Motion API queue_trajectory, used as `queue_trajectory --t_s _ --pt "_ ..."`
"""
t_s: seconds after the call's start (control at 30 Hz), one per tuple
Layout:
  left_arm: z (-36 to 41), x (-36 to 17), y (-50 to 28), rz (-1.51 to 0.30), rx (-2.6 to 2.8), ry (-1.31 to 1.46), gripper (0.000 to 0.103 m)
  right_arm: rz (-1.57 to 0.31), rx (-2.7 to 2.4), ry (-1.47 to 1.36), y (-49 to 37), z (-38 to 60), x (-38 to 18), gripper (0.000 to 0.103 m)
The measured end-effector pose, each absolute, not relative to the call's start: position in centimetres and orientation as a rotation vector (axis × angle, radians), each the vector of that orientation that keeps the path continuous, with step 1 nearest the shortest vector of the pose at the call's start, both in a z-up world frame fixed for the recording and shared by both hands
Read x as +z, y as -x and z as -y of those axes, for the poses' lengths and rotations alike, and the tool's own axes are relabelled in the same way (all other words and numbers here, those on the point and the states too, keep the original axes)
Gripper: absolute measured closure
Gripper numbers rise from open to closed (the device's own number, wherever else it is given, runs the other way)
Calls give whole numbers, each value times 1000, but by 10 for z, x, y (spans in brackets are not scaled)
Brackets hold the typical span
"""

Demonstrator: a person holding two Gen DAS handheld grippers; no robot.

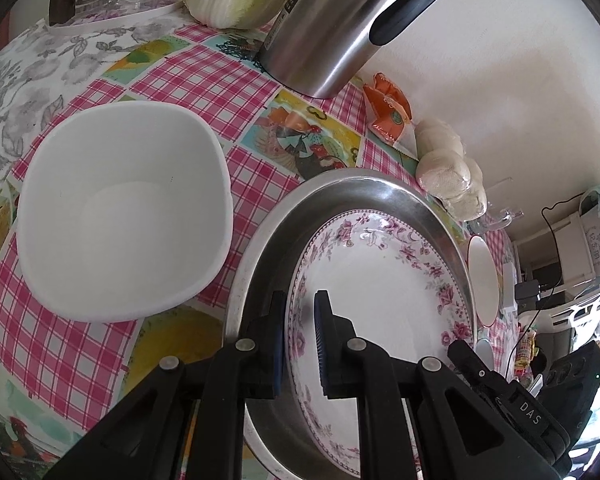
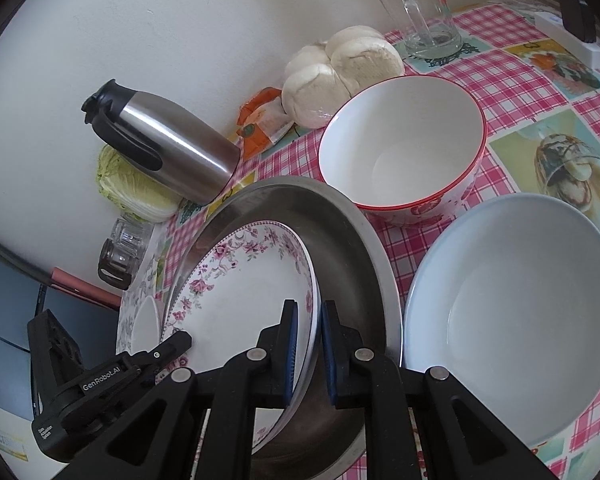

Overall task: Organize plates and bowls
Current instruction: 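Lower the floral plate flat into the steel basin with both grippers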

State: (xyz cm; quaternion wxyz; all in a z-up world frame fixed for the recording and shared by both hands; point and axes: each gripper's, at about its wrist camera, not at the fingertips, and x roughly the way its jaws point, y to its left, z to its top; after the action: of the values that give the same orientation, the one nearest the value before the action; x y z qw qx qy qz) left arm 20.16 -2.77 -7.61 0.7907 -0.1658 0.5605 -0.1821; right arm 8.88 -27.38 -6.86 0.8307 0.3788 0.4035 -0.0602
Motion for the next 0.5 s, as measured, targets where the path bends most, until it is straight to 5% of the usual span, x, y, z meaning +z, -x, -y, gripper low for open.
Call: queue_trajectory --t_s 0.5 --pt "38 -77 -198 -1209 -376 302 89 -913 -202 -692 -94 264 -67 89"
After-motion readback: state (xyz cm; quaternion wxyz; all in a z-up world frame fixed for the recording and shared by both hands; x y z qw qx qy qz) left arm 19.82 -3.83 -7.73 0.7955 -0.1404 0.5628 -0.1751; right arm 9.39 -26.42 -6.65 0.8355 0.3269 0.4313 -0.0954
